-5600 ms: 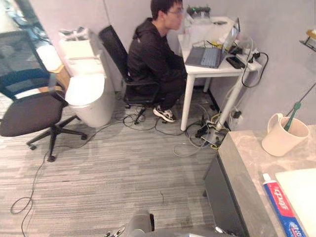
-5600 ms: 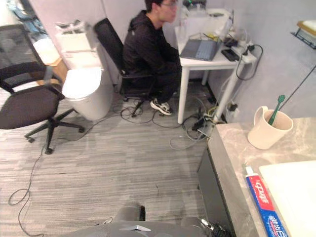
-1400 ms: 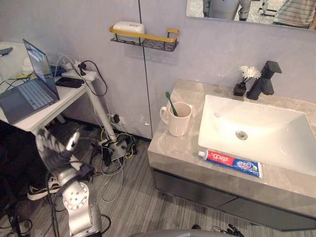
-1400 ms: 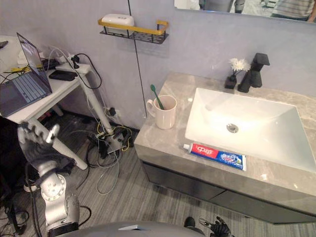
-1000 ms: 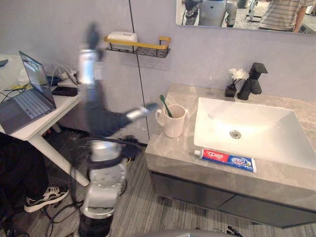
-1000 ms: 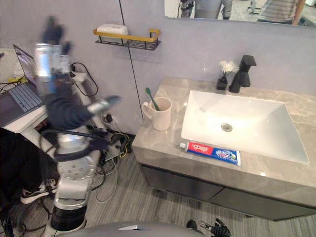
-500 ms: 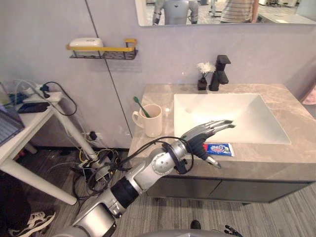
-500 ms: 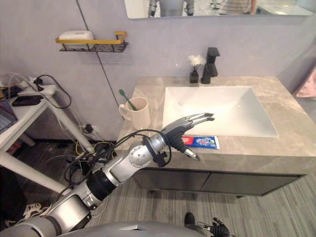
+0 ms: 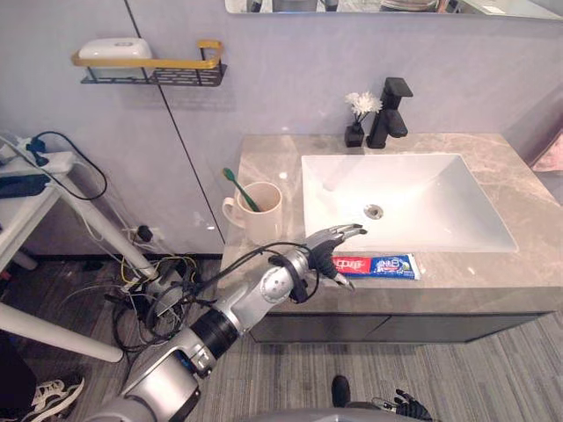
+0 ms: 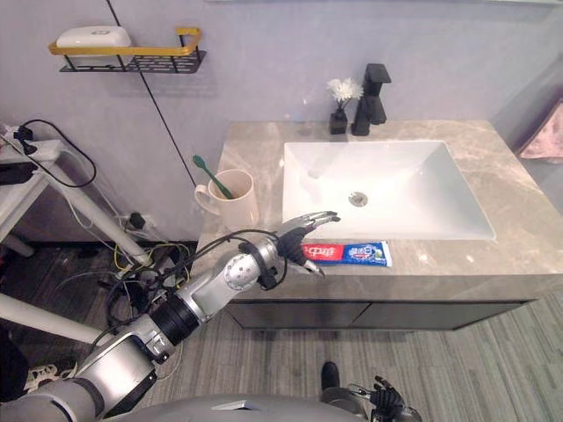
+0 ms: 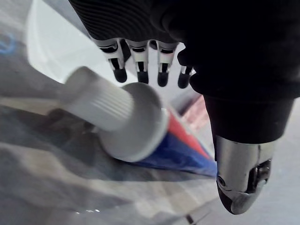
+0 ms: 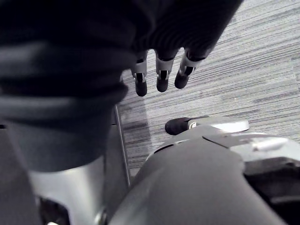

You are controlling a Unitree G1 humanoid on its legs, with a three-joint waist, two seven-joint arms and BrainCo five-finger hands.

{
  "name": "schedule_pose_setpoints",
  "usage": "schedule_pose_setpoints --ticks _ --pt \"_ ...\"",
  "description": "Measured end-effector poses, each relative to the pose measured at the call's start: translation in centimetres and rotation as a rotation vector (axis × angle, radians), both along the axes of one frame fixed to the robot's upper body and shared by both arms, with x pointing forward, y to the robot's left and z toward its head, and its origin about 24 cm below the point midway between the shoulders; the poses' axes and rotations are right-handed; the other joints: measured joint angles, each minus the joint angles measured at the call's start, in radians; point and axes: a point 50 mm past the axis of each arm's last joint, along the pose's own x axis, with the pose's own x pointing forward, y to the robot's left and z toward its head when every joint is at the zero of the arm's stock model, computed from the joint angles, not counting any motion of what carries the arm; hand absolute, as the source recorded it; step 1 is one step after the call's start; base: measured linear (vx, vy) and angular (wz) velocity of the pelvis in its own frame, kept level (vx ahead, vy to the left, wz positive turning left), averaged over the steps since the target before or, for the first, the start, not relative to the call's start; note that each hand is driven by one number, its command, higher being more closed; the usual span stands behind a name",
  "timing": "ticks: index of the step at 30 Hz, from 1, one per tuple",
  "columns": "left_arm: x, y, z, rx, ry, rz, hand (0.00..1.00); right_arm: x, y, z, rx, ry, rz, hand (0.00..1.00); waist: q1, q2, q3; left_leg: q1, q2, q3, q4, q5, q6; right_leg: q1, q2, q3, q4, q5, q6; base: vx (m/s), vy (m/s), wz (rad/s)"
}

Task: Organize washtable

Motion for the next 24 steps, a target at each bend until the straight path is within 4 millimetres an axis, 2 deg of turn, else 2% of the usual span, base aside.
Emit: schedule_pose_setpoints --ticks 7,8,12,18,22,24 --pt "0.27 0.41 0.14 0.010 -0.014 0.015 0.00 0.00 0.14 -0.03 0.004 -0.001 -0.006 0.00 0.000 -0.004 0.007 -0.001 0.000 0.000 0.000 -0.002 -0.004 -0.001 0.000 0.002 0.000 -0.001 0.002 0.00 0.000 0.00" --pt "0.22 0.36 0.09 0.013 -0.013 0.012 1.00 0.01 0.14 -0.03 0.004 -0.002 -0.006 0.00 0.000 -0.004 0.009 -0.002 0.001 0.000 0.000 -0.003 -0.005 -0.001 0.000 0.001 0.000 -0.002 0.003 0.00 0.000 0.00" --pt "0.03 0.07 0.00 0.013 -0.007 -0.004 1.00 0.67 0.09 0.21 -0.001 -0.033 0.000 0.00 -0.001 -0.002 0.035 -0.001 0.004 -0.001 -0.001 -0.007 -0.012 0.004 0.002 -0.001 0.000 -0.003 0.004 0.00 0.000 0.00" --pt "-0.13 -0.35 -0.24 0.017 -0.004 -0.015 1.00 0.57 0.10 0.19 -0.001 -0.029 0.000 0.00 -0.004 -0.001 0.035 0.002 0.014 0.000 -0.001 -0.007 -0.012 -0.001 0.008 -0.002 0.000 -0.006 0.001 0.03 -0.002 -0.01" --pt "0.54 -0.39 -0.08 0.032 -0.013 -0.003 1.00 0.88 0.22 0.22 0.001 -0.038 0.001 0.00 -0.026 0.000 0.035 0.003 0.013 0.002 -0.001 -0.007 -0.012 0.000 0.007 -0.001 0.000 -0.006 0.001 0.00 0.000 0.00" --pt "0.71 -0.53 0.04 0.035 -0.016 -0.004 1.00 0.87 0.24 0.21 0.001 -0.037 0.001 0.00 -0.027 0.000 0.035 0.003 0.012 0.003 0.000 -0.007 -0.012 0.000 0.007 -0.001 0.000 -0.006 0.001 0.00 0.000 0.00"
